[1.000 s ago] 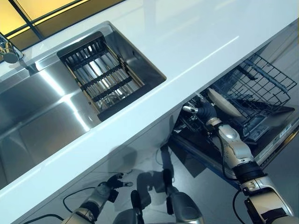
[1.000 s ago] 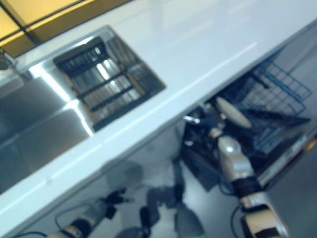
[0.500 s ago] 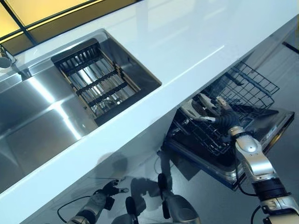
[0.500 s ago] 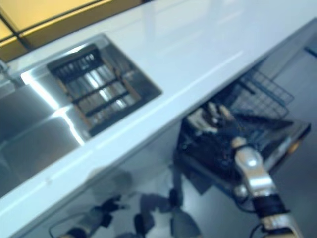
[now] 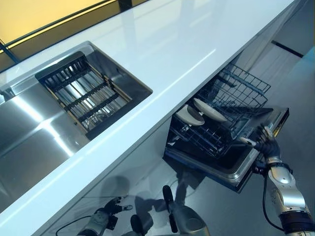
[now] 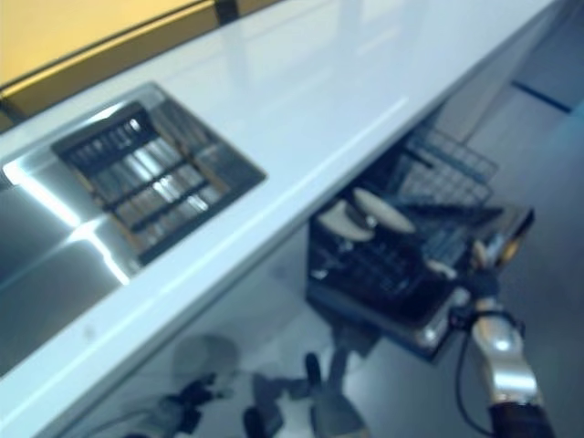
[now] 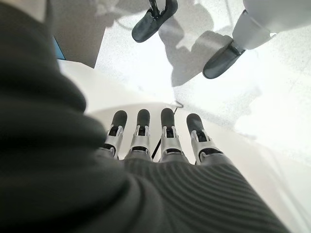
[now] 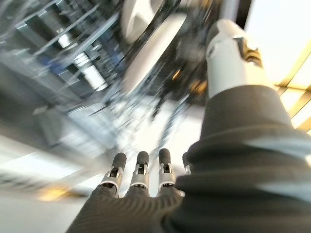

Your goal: Take plates into dishwasher

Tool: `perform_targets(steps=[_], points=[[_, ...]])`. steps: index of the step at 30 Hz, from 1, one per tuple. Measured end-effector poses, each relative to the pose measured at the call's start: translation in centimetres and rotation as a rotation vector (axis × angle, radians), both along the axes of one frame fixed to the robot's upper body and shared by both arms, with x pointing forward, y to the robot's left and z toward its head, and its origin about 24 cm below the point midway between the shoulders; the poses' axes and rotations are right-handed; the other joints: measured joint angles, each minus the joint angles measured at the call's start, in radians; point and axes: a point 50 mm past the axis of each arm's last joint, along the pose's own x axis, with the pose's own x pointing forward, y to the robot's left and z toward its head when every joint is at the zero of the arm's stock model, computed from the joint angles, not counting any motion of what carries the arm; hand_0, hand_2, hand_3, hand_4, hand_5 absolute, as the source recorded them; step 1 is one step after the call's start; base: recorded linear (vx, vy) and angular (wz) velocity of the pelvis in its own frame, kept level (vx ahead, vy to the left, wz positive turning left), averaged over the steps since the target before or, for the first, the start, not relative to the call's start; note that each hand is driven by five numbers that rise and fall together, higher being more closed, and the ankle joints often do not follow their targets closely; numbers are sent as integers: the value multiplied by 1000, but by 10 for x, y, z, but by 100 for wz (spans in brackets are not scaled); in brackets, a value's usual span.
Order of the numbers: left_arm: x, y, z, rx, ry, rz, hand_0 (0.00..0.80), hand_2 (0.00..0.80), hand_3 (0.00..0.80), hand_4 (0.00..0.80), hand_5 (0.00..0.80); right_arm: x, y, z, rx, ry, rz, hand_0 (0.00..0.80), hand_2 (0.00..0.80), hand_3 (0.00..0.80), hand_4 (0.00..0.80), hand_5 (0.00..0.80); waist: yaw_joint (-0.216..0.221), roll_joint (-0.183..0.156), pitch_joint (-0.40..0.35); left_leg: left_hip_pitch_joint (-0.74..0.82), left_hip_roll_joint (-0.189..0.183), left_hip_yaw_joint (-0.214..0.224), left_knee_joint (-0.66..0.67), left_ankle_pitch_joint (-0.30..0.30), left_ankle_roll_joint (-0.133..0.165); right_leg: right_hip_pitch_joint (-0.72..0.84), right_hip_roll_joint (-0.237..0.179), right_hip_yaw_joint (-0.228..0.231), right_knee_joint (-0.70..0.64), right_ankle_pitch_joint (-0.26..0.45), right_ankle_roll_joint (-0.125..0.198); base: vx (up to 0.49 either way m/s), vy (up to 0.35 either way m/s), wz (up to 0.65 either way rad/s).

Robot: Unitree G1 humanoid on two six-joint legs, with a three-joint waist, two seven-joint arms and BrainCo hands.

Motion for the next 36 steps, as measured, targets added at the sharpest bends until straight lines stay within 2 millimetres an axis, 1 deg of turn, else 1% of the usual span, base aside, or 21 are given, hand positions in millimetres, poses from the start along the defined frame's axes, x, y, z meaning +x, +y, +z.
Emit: perform_targets(steps=[2,6,9,10,14,16,19,22,25,31,34,36], points=[[0,2,0,4,1,0,0,0,0,0,0,-15,-16,-22,68,78,-109,0,0,0,0,0,2,3,-4,0,-1,0,0,-1,1,1,-1,0,0,0,0,34,-43,0],[-1,4,1,15,5,-17,0,0,0,0,0,-37,-30,-48,135,171,-245,0,0,0,0,0,3,11,-8,1,0,-1,0,-1,1,1,-1,-1,0,0,0,9,-37,0],[-1,4,1,17,7,-25,0,0,0,0,0,-46,-36,-56,152,200,-320,0,0,0,0,0,3,21,-11,0,1,-5,0,-1,1,1,-1,-3,0,0,0,0,-23,3],[0,4,1,17,7,-25,0,0,0,0,0,-52,-41,-60,163,209,-374,0,0,0,0,0,3,29,-10,-3,1,-11,0,-1,1,1,-2,-7,0,0,0,-8,-35,7],[1,1,1,19,7,-47,0,0,0,0,0,-65,-50,-68,201,227,-494,0,0,0,0,0,8,61,0,-6,1,-14,0,-1,1,-1,-2,-10,-1,-1,-1,-14,-25,3],[3,1,1,17,2,-49,0,0,0,0,0,-72,-53,-72,220,239,-533,0,0,0,0,0,14,80,12,-9,2,-15,0,-1,1,-4,-2,-12,-1,-1,-2,0,0,0],[9,-2,4,17,-13,-72,0,0,0,0,0,-83,-55,-81,249,277,-571,0,0,0,0,0,26,100,21,-24,4,-22,1,-1,1,-16,-2,-19,-1,-4,-5,-37,-20,6],[16,-6,7,6,-40,-87,0,0,0,0,0,-80,-53,-83,311,255,-551,0,0,0,0,0,26,117,37,-41,3,-29,2,1,2,-30,-4,-28,-1,-3,-4,-52,-21,8],[24,-8,11,1,-60,-97,0,0,0,0,0,-73,-50,-82,373,207,-509,0,0,0,0,0,27,127,64,-44,3,-36,2,1,2,-30,-5,-32,-1,-4,-5,-73,-11,7],[49,-10,25,-5,-125,-151,0,0,0,0,0,-40,-40,-71,489,78,-375,0,0,0,0,0,29,166,116,-77,-6,-40,6,7,1,-63,-15,-40,0,-2,-2,-80,-27,4],[54,-10,28,-7,-136,-163,0,0,0,0,0,-37,-43,-66,496,31,-375,0,0,0,0,0,28,177,150,-77,-9,-40,7,11,2,-68,-18,-41,0,0,-1,-51,2,2],[56,-9,30,-10,-136,-156,0,0,0,0,0,-33,-43,-62,493,-5,-341,0,0,0,0,0,27,185,169,-81,-9,-40,6,11,2,-71,-18,-42,0,-1,-1,-44,-2,0]])
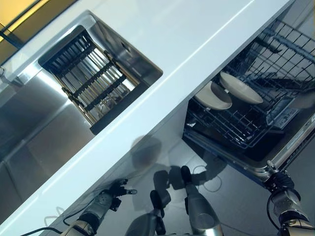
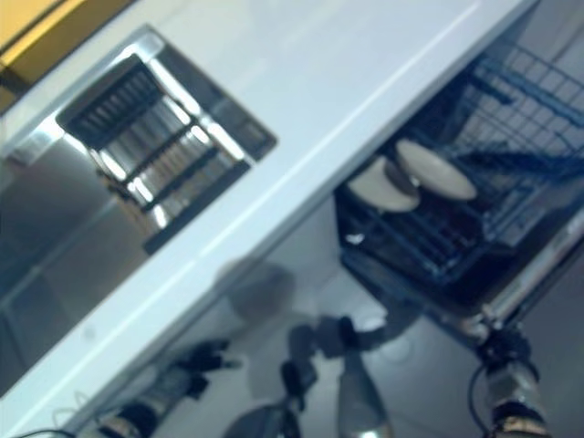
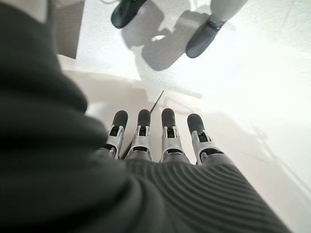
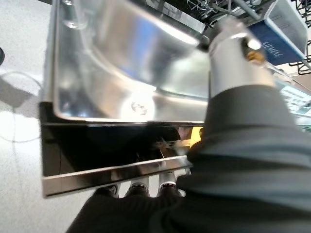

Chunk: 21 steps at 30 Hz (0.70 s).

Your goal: Take plates into dishwasher

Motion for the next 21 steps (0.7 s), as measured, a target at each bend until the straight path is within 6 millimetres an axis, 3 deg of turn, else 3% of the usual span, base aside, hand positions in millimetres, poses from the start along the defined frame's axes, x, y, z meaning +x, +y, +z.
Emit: perform_targets(steps=[14,21], points=[[17,-7,9,-11,-45,-28,0,0,0,0,0,16,-2,21,-69,-116,149,0,0,0,0,0,-10,22,35,-36,-3,29,-5,5,-2,-51,-5,-3,0,14,-4,-35,-2,-6],[17,-7,9,-18,-46,-18,0,0,0,0,0,36,17,42,-152,-178,251,0,0,0,0,0,-62,30,63,-42,-5,46,-7,5,-2,-61,-6,-5,0,23,-8,8,17,-11]])
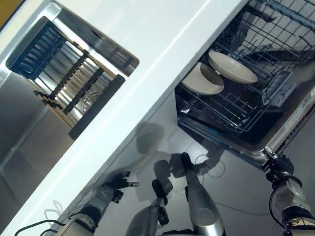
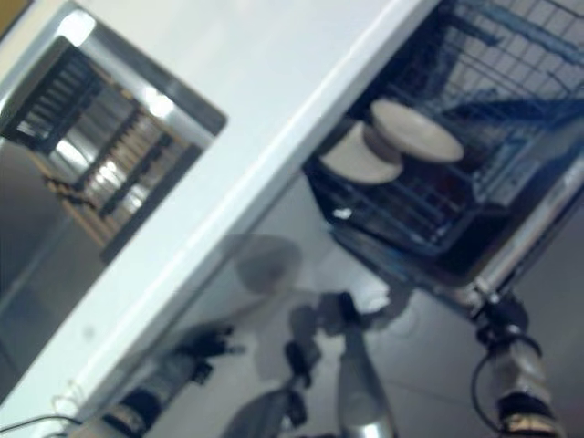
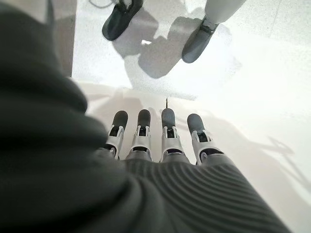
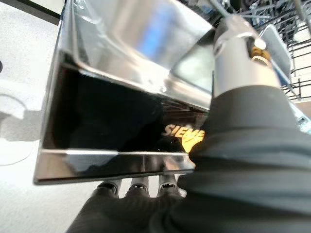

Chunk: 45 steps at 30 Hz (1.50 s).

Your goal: Take plates into dishwasher

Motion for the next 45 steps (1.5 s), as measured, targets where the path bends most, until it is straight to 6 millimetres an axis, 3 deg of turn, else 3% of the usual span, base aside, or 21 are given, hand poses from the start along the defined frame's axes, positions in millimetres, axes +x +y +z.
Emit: perform_targets(steps=[6,11,35,45], points=[[-2,1,-2,-5,13,25,0,0,0,0,0,13,16,12,-49,-35,96,0,0,0,0,0,-21,0,0,0,1,8,-1,-5,0,-11,4,4,0,6,-1,23,1,-16],[-4,-10,-6,-32,24,20,0,0,0,0,0,19,23,19,-66,-55,140,0,0,0,0,0,-22,0,0,9,1,7,-1,-7,-3,-11,7,3,0,6,-1,31,-8,-12],[-3,-22,-7,-56,25,14,0,0,0,0,0,30,36,40,-109,-126,218,0,0,0,0,0,-21,-1,-1,16,3,-7,0,1,-4,-4,7,-14,1,9,3,6,-3,-1],[-1,-25,-5,-62,21,10,0,0,0,0,0,42,67,63,-176,-200,378,0,0,0,0,0,-17,-4,-2,19,4,-31,1,6,-2,4,9,-26,1,9,3,21,-2,2]])
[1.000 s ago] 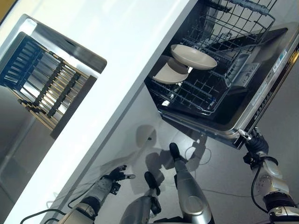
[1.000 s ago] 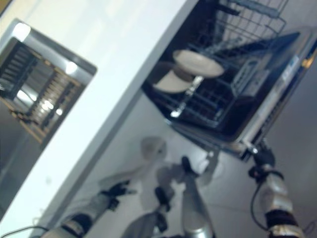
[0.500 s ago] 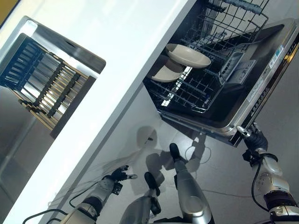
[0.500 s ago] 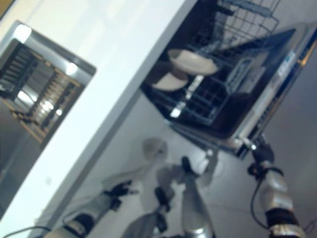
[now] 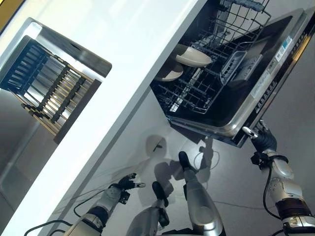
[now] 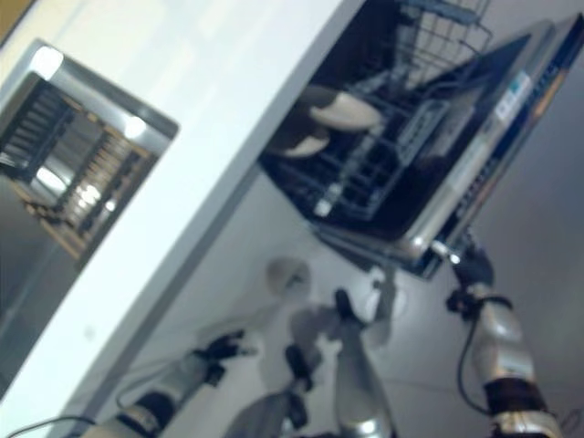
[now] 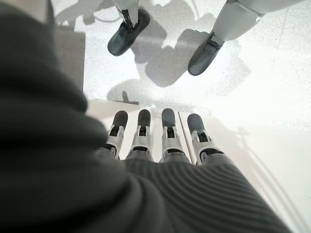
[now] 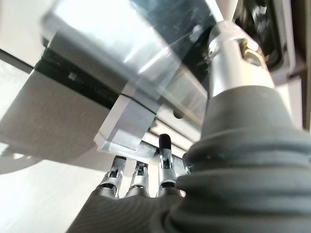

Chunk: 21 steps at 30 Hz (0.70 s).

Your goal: Take plates into dishwasher

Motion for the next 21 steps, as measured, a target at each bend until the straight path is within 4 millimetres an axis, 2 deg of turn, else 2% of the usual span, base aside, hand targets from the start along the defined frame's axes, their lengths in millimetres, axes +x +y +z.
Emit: perform_targets(steps=[4,8,14,17,21], points=[[-1,0,0,1,6,1,0,0,0,0,0,6,19,13,-40,-51,114,0,0,0,0,0,21,-11,-5,12,7,-19,1,1,-2,17,6,-13,0,0,0,20,-15,5],[-3,0,-2,6,24,6,0,0,0,0,0,21,45,29,-58,-115,240,0,0,0,0,0,55,-41,-20,11,18,-28,3,3,-4,17,17,-18,0,0,0,37,-28,4],[-1,-1,0,5,17,3,0,0,0,0,0,43,78,55,-104,-175,389,0,0,0,0,0,112,-61,-40,-8,35,-54,8,17,-4,26,18,-72,0,-5,-7,44,-32,28],[-1,0,-1,8,23,5,0,0,0,0,0,47,89,58,-116,-175,427,0,0,0,0,0,139,-68,-46,-9,41,-74,12,24,-5,41,19,-88,0,-13,-17,55,-31,33],[-4,2,-2,14,30,9,0,0,0,0,0,45,108,49,-134,-144,537,0,0,0,0,0,160,-91,-60,-7,42,-97,14,23,-6,61,17,-89,1,-18,-24,54,-25,28]])
